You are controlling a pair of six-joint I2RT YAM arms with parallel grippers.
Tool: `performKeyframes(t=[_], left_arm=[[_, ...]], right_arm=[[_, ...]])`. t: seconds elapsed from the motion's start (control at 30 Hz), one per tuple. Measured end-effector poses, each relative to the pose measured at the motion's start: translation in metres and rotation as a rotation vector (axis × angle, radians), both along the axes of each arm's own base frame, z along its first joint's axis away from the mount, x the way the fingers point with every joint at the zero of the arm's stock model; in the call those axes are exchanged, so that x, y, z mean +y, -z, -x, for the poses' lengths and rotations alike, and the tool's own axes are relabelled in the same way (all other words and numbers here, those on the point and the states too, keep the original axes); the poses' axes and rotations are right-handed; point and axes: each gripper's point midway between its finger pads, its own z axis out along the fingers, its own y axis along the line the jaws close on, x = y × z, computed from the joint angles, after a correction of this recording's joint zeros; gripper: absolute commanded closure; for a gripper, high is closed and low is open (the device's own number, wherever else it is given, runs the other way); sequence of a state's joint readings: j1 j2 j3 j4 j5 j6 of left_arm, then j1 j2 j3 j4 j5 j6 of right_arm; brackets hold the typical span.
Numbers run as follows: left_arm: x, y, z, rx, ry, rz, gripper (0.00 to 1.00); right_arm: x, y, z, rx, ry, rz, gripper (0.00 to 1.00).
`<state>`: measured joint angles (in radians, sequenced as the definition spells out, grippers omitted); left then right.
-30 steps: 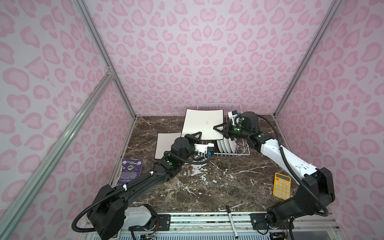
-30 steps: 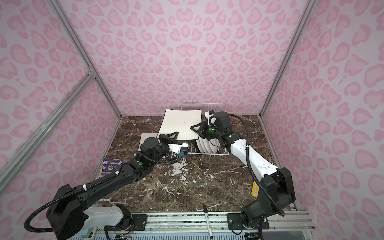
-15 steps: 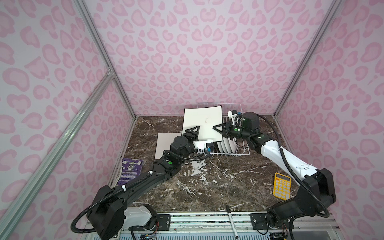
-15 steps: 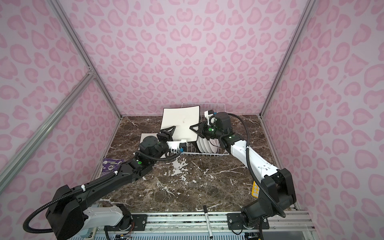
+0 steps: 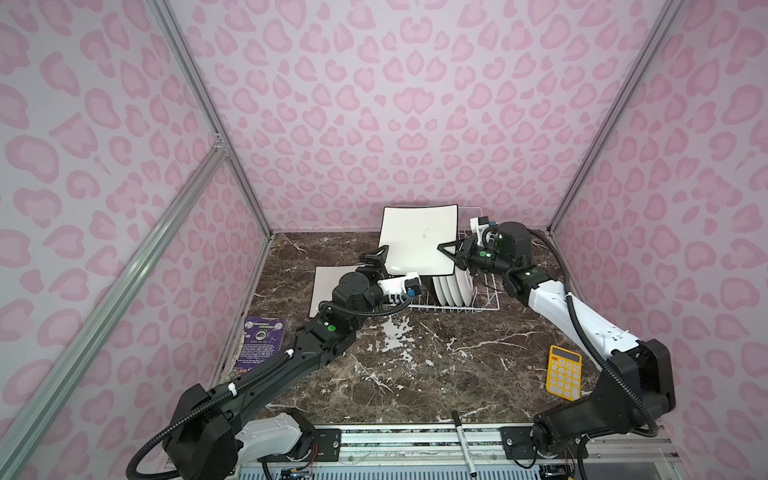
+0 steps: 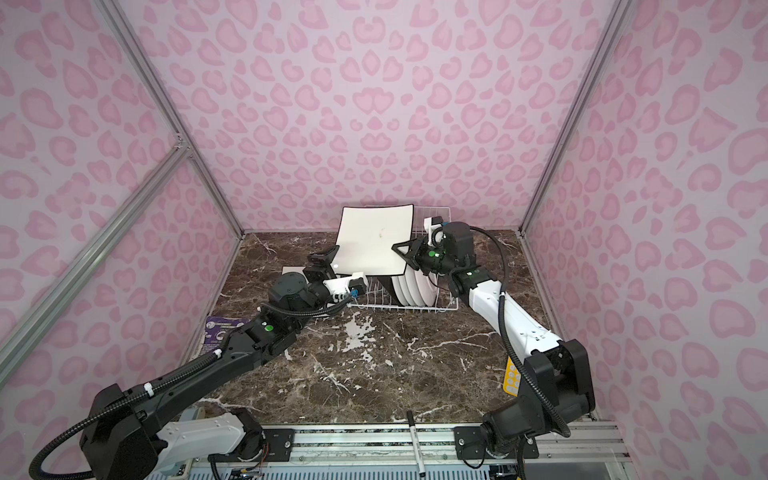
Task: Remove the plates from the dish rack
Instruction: 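Grasp the plate edge with the right gripper while the left gripper opens and withdraws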
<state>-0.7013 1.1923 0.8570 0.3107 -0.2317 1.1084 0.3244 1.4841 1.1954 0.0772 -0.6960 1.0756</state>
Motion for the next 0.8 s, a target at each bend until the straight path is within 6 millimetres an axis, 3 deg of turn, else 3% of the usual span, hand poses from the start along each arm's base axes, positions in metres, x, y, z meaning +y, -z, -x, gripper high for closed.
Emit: performKeyframes(t=[0.33, 0.43, 0.63, 0.8], left_arm=[[0.015, -0.038, 0.021, 0.021, 0.008, 0.223, 0.03], [0.026, -0.061, 0.024, 0.043, 0.008, 0.335, 0.03], [0.054, -0.126, 0.021, 0.096, -0.006, 0.646, 0.03], [0.075, -0.144, 0.009, 0.210, -0.038, 0.868, 0.03]], right_arm=[[-0.020, -0.012, -0.015, -0.028, 0.090, -0.032, 1.00], [-0.020, -0.015, -0.015, -0.030, 0.094, -0.046, 1.00], [-0.019, -0.016, -0.018, -0.039, 0.095, -0.058, 1.00], [-0.019, -0.013, -0.017, -0.029, 0.095, -0.057, 1.00]])
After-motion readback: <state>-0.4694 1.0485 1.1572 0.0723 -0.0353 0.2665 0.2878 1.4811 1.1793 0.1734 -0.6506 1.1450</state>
